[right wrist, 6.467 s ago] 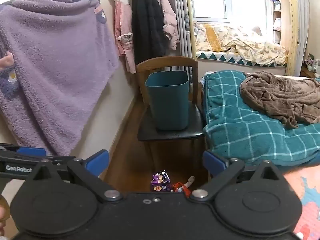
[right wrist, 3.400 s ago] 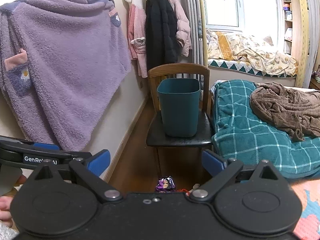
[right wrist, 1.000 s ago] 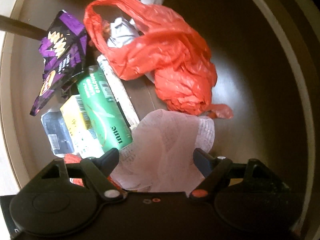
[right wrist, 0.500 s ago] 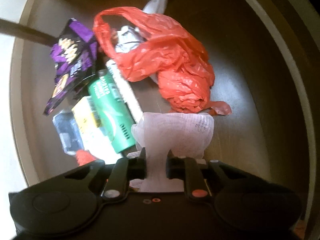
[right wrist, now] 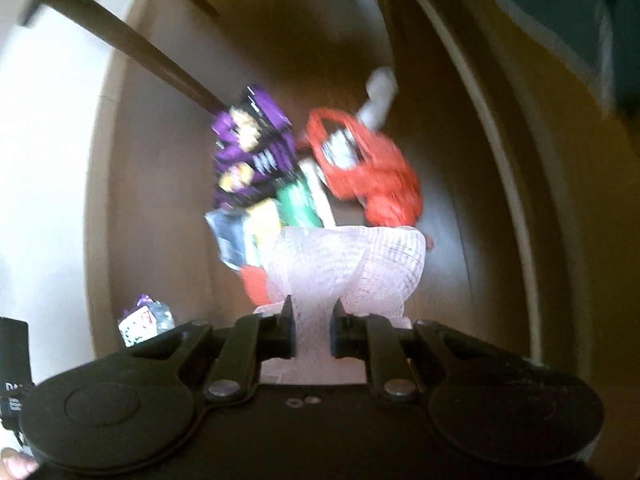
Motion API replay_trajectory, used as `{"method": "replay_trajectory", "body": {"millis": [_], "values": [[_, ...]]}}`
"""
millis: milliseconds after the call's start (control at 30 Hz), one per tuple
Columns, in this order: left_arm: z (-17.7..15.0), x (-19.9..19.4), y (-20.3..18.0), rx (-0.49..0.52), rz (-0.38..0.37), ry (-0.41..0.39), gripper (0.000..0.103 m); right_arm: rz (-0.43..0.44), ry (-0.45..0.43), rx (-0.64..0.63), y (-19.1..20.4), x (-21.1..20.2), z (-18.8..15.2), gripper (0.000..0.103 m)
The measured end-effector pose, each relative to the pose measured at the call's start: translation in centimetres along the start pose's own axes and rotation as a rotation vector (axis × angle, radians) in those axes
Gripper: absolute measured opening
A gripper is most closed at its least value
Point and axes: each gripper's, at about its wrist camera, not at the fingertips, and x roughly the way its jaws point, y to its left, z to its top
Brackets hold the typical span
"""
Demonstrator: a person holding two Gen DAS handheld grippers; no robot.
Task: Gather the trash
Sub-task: 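Lift the white biscuit wrapper with left tool while right tool carries pink pouf to basket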
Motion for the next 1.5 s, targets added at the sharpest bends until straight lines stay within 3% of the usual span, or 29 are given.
{"method": "replay_trajectory", "body": {"millis": [433,800,900,1067,1100,1233,1500], "values": [[1.4,-26.1,-1.7,0.193,-0.038,-0.293,0.039,0.057,-0.25,-0.135,10.1,-21.6,4.1,0.014],[2.8,-45.4,-4.8,0.354,-0.15,-0.517,0.039,0.047,-0.455,-0.293,19.8,-36.7,7.0,0.014],[1.7,-49.9,-5.6,0.395,-0.183,-0.585,0.039,0.046,-0.531,-0.305,22.0,-40.2,7.9,0.014],[1.3,-55.6,-7.0,0.462,-0.217,-0.68,0.039,0.021,-0.644,-0.335,25.2,-45.7,8.4,0.014],[1.4,-56.6,-7.3,0.471,-0.222,-0.695,0.039,-0.003,-0.614,-0.343,25.7,-46.5,8.5,0.014],[2.2,-59.9,-8.1,0.468,-0.244,-0.736,0.039,-0.039,-0.678,-0.395,27.0,-49.0,10.2,0.014],[7.9,-63.2,-14.1,0.459,-0.202,-0.781,0.04,-0.032,-0.722,-0.471,26.7,-50.4,16.8,0.014]]}}
